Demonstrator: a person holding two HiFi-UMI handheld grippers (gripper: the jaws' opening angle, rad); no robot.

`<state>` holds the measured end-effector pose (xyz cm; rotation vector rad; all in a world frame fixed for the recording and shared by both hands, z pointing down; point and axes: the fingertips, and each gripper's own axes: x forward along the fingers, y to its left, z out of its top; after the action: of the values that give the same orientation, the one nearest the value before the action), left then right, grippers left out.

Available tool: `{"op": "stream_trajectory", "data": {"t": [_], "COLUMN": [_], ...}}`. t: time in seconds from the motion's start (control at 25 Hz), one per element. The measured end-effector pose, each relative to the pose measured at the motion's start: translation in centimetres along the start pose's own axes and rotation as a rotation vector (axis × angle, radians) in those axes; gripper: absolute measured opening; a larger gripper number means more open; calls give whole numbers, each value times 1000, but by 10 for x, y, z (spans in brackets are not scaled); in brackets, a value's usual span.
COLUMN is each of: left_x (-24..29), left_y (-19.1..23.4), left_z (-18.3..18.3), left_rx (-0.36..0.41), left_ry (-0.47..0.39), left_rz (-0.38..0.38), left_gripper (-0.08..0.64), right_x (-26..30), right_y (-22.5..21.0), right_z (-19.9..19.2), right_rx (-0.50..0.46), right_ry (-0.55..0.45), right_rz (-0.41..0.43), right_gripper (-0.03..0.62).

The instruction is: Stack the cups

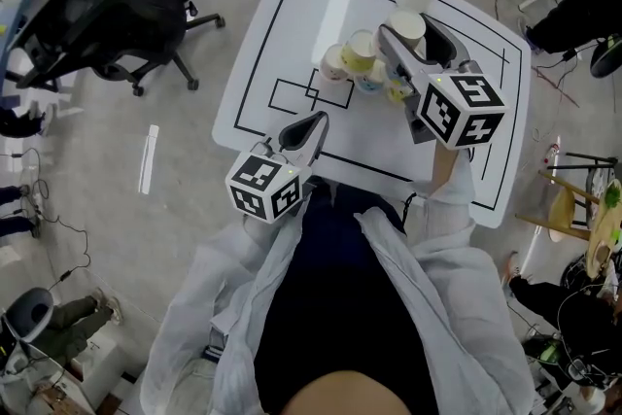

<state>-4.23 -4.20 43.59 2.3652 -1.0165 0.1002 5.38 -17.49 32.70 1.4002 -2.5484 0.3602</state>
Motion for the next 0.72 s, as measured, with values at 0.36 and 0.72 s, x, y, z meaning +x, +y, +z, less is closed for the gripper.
{"op": "stream_trajectory", "data": {"t": [0.36, 0.72], "left_x": [0, 1], "left_y": [-1, -2], "left_z": [3, 2], "left_rx": [2, 0], "left_ry": [-4, -4], "left_rz": [-2, -2], "left_gripper": [-3, -3], "right_x": [-1, -4], "right_y": [-3, 0], "right_z": [-2, 1], "right_rx": [12, 5], "right_ry": [-6, -31], "right_rz": [-20, -13], "right_gripper": [291, 312]}}
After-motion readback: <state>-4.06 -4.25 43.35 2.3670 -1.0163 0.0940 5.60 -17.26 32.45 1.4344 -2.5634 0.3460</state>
